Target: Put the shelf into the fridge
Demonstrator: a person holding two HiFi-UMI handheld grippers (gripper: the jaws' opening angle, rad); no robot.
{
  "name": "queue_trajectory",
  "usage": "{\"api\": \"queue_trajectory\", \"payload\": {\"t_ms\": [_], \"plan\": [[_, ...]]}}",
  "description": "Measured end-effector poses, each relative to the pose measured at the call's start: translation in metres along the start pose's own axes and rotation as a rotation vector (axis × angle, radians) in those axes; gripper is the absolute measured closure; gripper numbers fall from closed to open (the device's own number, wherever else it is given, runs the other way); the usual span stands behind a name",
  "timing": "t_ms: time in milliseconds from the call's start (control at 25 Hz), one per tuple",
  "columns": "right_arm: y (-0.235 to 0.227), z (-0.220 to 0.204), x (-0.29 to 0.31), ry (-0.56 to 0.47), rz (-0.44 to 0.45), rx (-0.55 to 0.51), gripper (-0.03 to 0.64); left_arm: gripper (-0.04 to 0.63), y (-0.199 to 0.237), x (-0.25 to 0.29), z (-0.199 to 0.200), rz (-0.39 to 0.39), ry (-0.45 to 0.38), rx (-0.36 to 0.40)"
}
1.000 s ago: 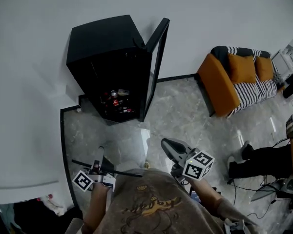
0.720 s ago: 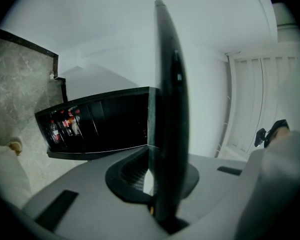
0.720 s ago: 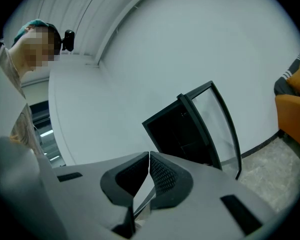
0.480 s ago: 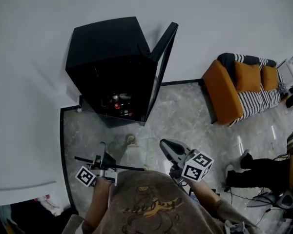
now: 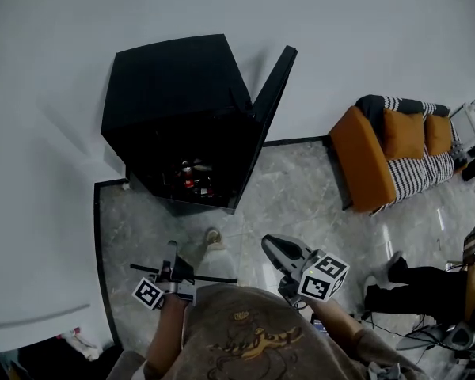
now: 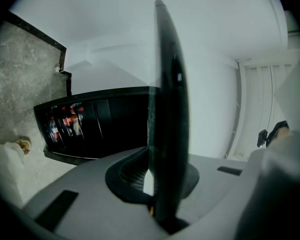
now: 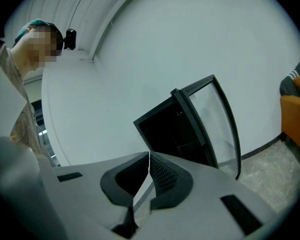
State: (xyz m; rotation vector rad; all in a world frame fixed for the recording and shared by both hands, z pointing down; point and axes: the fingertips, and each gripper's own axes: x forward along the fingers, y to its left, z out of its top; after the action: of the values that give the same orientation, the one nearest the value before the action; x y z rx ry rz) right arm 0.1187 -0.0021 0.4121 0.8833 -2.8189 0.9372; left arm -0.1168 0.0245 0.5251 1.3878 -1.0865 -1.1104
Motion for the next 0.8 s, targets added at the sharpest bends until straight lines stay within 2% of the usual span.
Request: {"api": "queue_trajectory", "payload": {"t_ms": [280, 800], "plan": [[-0.008, 0.004, 0.020, 0.018, 0.014, -0.008, 0.595, 0.578, 0.028, 0.021, 0.009, 0.011, -0.061, -0.020], [-0.023, 0.001, 0.038, 0.061, 0.008, 0.003, 0.595, 0.578, 0.068, 0.068, 0.022, 0.026, -0.093, -0.028]]}}
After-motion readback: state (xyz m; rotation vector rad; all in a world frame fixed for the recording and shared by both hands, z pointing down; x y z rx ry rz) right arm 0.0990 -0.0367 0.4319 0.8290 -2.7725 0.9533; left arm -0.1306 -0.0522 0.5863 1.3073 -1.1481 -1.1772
